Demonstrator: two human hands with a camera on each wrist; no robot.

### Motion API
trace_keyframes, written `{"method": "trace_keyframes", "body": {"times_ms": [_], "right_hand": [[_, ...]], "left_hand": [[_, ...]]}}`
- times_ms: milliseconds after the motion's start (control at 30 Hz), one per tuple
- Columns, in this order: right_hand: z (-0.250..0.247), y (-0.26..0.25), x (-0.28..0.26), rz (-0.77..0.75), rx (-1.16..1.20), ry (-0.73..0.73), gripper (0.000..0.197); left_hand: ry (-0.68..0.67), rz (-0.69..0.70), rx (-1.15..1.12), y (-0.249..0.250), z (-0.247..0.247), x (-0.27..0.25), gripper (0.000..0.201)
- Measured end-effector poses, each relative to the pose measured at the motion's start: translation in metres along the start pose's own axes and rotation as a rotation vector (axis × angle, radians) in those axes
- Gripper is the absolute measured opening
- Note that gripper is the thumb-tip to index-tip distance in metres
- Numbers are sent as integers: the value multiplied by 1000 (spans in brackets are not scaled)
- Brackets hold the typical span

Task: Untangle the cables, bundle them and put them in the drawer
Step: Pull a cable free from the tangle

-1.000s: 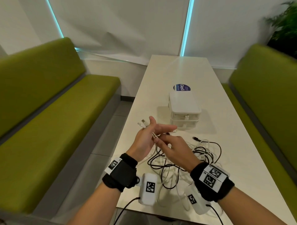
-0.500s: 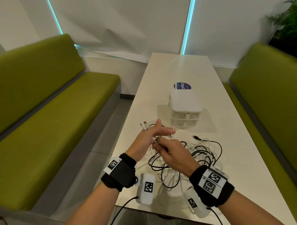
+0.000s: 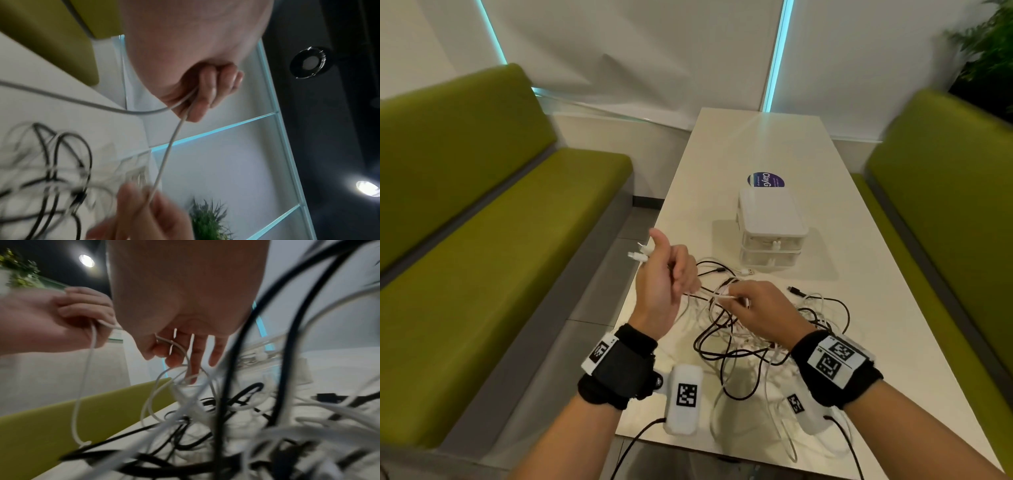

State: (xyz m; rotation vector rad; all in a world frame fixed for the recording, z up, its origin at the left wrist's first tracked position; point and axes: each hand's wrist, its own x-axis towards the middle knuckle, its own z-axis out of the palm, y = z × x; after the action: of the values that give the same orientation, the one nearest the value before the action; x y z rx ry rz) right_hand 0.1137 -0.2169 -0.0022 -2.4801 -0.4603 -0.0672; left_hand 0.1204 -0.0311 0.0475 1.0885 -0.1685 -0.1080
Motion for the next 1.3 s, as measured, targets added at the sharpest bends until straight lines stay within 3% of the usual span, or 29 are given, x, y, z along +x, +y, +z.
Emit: {"method": "trace_keyframes", "body": {"times_ms": [67,133,233,300,367,533,667,800,900,1000,1100,1200,1300], "right_hand": [[-4,13,-1,102,20,-14,38],[-7,18,-3,182,38,-18,33],[-10,10,-5,179,51,29,25],[-12,2,-5,145,81,70,26],[-14,-3,-5,145,140,73,28],[-17,2,-11,199,234,-113,41],[-14,4,-14,183,133,-303,48],[-12,4,-16,151,96,-265,44],[-12,4,-17,167,129,-186,46],[-12,-1,-19,194,78,-152,48],[-8,-5,-18,189,39,-190,46],[-6,-9,-19,147,41,-163,35],[-7,-8,-23,98,135,-61,31]], "left_hand": [[-25,15,182,7,-5,3,69],[-89,31,528,3,-7,3,63],[-262,22,1008,-19,-6,1,43],[-392,-15,1246,-30,-1,-4,44],[-407,-39,1358,-35,6,-8,46],[-202,28,1380,-27,6,-5,50],[29,95,1123,-16,1,3,52],[295,83,829,-13,-13,14,47],[377,9,753,-19,-19,14,37],[325,69,705,-24,-15,8,35],[66,122,598,-33,-3,3,32],[-220,99,848,-44,6,0,31],[-300,108,1203,-54,1,1,29]]}}
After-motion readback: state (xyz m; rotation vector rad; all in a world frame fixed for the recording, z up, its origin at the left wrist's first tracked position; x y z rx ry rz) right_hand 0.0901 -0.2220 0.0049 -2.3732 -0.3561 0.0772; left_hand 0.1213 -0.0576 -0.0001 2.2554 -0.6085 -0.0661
